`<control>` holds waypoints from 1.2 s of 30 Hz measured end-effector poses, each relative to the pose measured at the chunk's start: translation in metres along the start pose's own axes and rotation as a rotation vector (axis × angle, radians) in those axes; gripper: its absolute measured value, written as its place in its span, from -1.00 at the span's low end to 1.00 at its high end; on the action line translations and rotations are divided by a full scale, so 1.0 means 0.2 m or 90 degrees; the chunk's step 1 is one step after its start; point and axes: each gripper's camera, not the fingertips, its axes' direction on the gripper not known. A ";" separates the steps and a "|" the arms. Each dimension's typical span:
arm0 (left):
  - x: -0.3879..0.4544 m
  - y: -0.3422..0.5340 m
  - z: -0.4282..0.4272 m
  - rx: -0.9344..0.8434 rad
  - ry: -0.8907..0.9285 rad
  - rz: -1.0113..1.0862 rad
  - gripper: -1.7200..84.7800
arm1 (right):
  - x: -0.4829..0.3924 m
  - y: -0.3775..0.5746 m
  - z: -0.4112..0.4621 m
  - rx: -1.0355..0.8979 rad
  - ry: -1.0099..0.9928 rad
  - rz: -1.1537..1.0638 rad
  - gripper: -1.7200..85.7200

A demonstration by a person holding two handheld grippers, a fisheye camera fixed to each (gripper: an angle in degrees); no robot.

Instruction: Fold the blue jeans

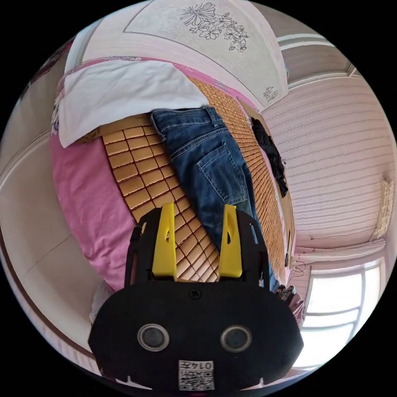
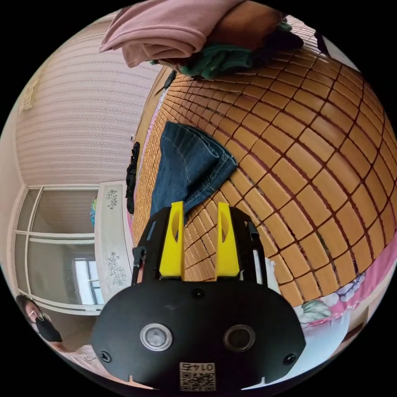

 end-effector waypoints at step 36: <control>0.27 1.71 0.21 -0.154 -0.251 0.735 -0.74 | 0.17 0.48 -0.90 0.046 0.218 -0.031 -0.83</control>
